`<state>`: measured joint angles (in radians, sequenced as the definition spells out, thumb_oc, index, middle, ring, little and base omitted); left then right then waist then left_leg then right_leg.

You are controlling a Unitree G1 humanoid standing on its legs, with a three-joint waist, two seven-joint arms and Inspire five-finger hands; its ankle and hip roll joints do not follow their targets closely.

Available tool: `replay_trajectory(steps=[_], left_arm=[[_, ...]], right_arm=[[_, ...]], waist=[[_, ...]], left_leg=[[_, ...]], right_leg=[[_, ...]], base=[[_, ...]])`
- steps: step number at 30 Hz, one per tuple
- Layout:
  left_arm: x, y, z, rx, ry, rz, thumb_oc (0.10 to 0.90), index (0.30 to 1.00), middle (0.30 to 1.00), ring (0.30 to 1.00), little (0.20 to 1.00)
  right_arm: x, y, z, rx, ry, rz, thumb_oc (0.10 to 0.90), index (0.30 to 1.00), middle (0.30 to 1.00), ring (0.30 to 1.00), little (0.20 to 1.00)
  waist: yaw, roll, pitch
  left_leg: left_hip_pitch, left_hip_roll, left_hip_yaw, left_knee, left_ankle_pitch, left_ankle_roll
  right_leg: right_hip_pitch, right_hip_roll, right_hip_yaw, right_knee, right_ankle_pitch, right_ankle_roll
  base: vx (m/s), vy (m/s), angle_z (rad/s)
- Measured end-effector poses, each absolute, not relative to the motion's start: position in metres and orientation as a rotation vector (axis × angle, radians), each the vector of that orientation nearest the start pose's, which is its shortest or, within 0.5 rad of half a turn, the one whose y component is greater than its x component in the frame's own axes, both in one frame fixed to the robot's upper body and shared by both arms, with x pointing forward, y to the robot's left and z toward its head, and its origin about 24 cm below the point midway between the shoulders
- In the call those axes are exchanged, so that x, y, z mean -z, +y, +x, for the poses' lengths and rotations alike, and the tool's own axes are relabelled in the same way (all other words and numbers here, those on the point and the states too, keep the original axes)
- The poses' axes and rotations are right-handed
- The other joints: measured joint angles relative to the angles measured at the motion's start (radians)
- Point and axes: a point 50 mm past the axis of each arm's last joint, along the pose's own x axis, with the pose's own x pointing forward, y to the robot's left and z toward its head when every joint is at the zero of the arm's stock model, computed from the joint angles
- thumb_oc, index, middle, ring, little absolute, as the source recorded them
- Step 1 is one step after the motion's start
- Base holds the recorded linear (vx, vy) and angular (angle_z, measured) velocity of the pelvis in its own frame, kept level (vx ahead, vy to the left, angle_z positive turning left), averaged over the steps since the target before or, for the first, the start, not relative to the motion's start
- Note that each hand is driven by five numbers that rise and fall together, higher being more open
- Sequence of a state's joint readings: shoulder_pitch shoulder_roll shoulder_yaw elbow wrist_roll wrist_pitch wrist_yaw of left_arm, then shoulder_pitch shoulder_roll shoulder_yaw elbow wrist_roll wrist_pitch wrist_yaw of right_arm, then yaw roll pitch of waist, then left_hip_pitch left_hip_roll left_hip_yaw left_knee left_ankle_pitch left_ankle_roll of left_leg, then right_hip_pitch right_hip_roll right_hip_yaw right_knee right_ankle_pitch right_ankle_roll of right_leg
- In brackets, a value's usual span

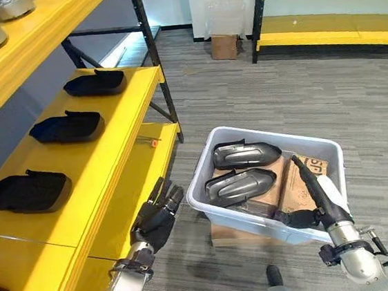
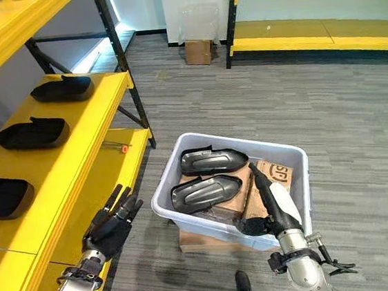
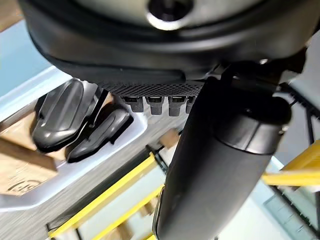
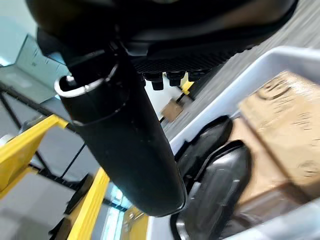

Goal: Move parts from the plastic box to the shelf.

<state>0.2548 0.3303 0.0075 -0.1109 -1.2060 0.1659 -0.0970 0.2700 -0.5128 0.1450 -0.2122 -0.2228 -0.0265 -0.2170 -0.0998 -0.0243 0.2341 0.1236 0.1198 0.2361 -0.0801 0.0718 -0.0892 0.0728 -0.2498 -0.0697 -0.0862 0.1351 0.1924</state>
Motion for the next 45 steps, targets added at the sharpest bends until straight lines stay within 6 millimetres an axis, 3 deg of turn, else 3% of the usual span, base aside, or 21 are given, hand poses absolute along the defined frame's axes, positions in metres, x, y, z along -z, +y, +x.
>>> replay_trajectory(steps=[7,16,25,30,32,34,38,41,45], left_arm=[[-0.02,0.201,0.198,0.089,0.226,-0.896,0.9,1.0,1.0,1.0,1.0],[-0.02,0.196,0.198,0.139,0.232,-0.902,0.9,1.0,1.0,1.0,1.0],[-0.018,0.194,0.197,0.156,0.267,-0.905,0.9,1.0,1.0,1.0,1.0],[-0.017,0.191,0.196,0.162,0.287,-0.905,0.9,1.0,1.0,1.0,1.0],[-0.016,0.19,0.196,0.18,0.314,-0.889,0.9,1.0,1.0,1.0,1.0],[-0.015,0.188,0.196,0.199,0.338,-0.872,0.9,1.0,1.0,1.0,1.0],[-0.016,0.18,0.206,0.236,0.354,-0.864,0.9,1.0,1.0,1.0,1.0],[-0.021,0.178,0.213,0.252,0.331,-0.861,0.9,1.0,1.0,1.0,1.0],[-0.036,0.172,0.229,0.297,0.263,-0.853,0.9,1.0,1.0,1.0,1.0]], right_arm=[[-0.067,-0.206,0.215,0.02,-0.119,-0.692,0.9,1.0,1.0,1.0,1.0],[-0.065,-0.214,0.213,0.055,-0.093,-0.734,0.9,1.0,1.0,1.0,1.0],[-0.073,-0.212,0.218,-0.025,-0.147,-0.852,0.9,1.0,1.0,1.0,1.0],[-0.1,-0.207,0.239,-0.067,-0.269,-0.969,0.9,1.0,1.0,1.0,1.0],[-0.123,-0.21,0.253,-0.039,-0.335,-1.021,0.9,1.0,1.0,1.0,1.0],[-0.14,-0.211,0.269,0.003,-0.373,-1.037,0.9,1.0,1.0,1.0,1.0],[-0.179,-0.209,0.293,0.081,-0.459,-1.062,0.9,1.0,1.0,1.0,1.0],[-0.191,-0.207,0.295,0.082,-0.495,-1.076,0.9,1.0,1.0,1.0,1.0],[-0.205,-0.208,0.298,0.081,-0.507,-1.116,0.9,1.0,1.0,1.0,1.0]], waist=[[0.01,0.004,-0.004],[-0.008,0.048,-0.067],[0.009,0.039,-0.079],[0.043,0.037,-0.078],[0.074,0.037,-0.078],[0.077,0.04,-0.075],[0.089,0.078,0.003],[0.102,0.116,0.069],[0.098,0.16,0.203]], left_leg=[[-0.001,0.037,-0.014,-0.001,0.005,-0.016],[-0.001,0.039,-0.01,-0.004,0.0,-0.015],[-0.003,0.039,-0.011,-0.004,0.0,-0.015],[-0.02,0.039,-0.025,-0.004,0.006,-0.013],[-0.066,0.035,-0.03,-0.004,0.016,-0.011],[-0.112,0.029,-0.045,0.0,0.04,-0.017],[-0.178,0.015,-0.061,0.0,0.063,-0.005],[-0.221,0.014,-0.066,0.0,0.071,0.004],[-0.28,0.003,-0.068,0.001,0.094,0.016]], right_leg=[[0.008,0.036,-0.015,0.0,-0.013,-0.011],[0.002,0.038,-0.007,-0.002,-0.016,-0.018],[0.004,0.038,-0.006,-0.004,-0.01,-0.017],[-0.007,0.038,-0.02,-0.007,-0.014,-0.012],[-0.048,0.034,-0.023,-0.007,-0.007,-0.019],[-0.089,0.03,-0.031,0.0,0.017,-0.02],[-0.142,0.016,-0.043,0.0,0.037,-0.019],[-0.183,0.015,-0.048,0.0,0.038,-0.017],[-0.244,0.007,-0.042,0.003,0.062,-0.022]], base=[[0.01,-0.063,0.04],[0.02,-0.008,-0.02],[0.07,-0.015,0.0],[0.04,-0.002,0.09],[-0.08,0.055,0.05],[-0.12,0.081,0.16],[-0.12,0.069,0.14],[-0.1,0.061,0.04],[-0.06,0.075,0.0]])
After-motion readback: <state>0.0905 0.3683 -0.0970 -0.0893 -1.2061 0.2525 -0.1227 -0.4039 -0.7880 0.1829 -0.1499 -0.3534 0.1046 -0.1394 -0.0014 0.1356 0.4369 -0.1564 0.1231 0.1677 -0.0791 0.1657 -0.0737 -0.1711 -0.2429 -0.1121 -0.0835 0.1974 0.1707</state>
